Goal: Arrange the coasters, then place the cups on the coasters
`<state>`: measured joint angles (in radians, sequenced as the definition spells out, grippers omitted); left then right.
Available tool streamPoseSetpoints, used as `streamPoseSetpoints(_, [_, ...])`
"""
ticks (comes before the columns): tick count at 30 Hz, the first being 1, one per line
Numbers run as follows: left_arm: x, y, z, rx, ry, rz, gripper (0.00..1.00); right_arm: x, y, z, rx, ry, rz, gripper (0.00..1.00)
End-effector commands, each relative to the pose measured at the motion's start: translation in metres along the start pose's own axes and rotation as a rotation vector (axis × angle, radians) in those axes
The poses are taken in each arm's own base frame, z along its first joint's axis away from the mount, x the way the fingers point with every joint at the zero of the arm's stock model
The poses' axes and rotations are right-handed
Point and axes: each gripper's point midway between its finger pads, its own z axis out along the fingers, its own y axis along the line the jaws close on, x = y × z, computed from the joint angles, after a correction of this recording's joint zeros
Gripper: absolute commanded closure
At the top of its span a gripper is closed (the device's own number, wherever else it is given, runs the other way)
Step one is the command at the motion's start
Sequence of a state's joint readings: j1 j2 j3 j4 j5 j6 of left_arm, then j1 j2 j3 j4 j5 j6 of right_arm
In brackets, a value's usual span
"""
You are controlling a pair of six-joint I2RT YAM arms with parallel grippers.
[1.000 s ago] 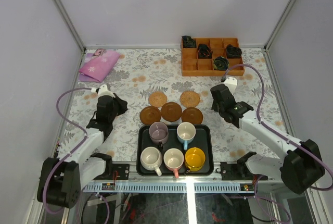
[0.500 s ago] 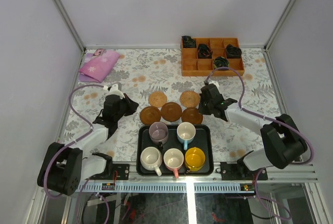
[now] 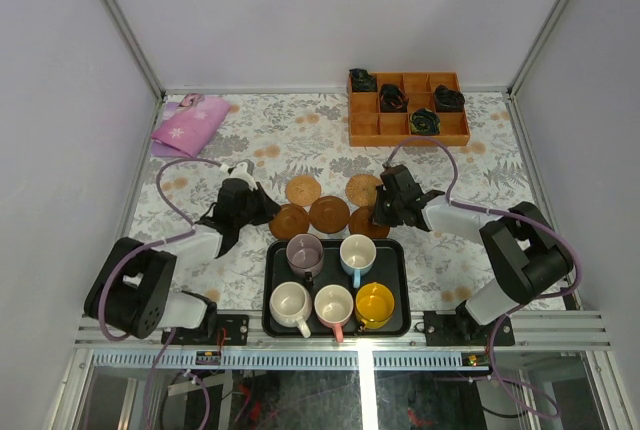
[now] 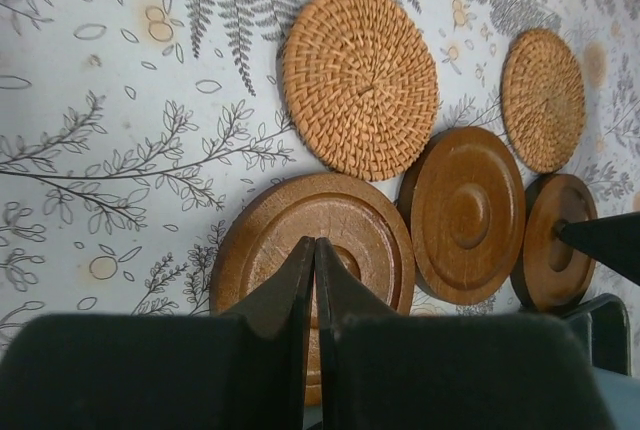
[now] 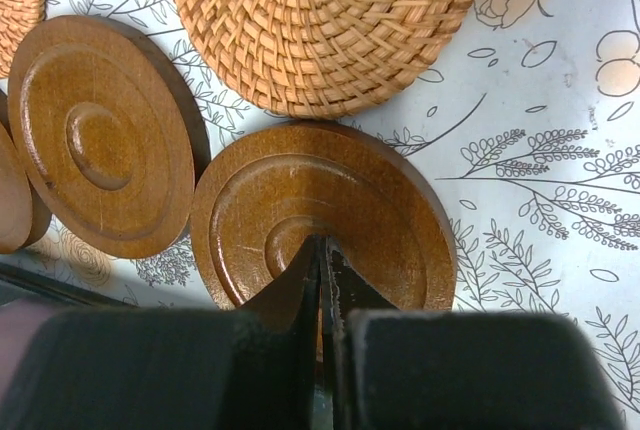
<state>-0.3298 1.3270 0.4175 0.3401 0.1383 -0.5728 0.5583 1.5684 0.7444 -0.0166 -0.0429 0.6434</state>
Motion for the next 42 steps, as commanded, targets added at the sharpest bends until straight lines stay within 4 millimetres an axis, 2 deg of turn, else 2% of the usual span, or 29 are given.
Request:
streamPoseSetpoints(1, [-0.009,-0.02,0.011,0.071,-0.019,0.002,1.0,-0.005,-0.006,-0.001,0.05,-0.018,0.016,1.0])
streamPoseSetpoints(6, [0.003,-0.015,0.017,0.062,0.022,-0.02,1.0,-0.007,-0.03,-0.006,0.188,-0.027,0.017,1.0])
streamPoseSetpoints(12, [0.009,0.006,0.023,-0.053,0.043,-0.064,1.0,-0.014,-0.062,-0.017,0.387,-0.051,0.003,1.0])
streamPoseSetpoints(17, [-0.002,0.03,0.017,-0.214,-0.005,-0.084,1.0,-0.019,-0.085,-0.027,0.519,-0.059,0.014,1.0])
streamPoseSetpoints(25, [-0.022,0.062,-0.006,-0.406,-0.111,-0.137,1.0,-0.03,-0.122,-0.033,0.562,-0.048,0.127,1.0])
streamPoseSetpoints(31, [-0.046,0.08,-0.012,-0.472,-0.166,-0.191,1.0,-0.052,-0.132,-0.038,0.568,-0.082,0.164,1.0])
streamPoseSetpoints(35, [-0.06,0.078,-0.009,-0.449,-0.182,-0.215,1.0,-0.072,-0.125,-0.038,0.553,-0.107,0.159,1.0])
streamPoseSetpoints(42, [-0.069,0.034,-0.006,-0.217,-0.164,-0.152,1.0,-0.088,-0.114,-0.044,0.499,-0.156,0.133,1.0])
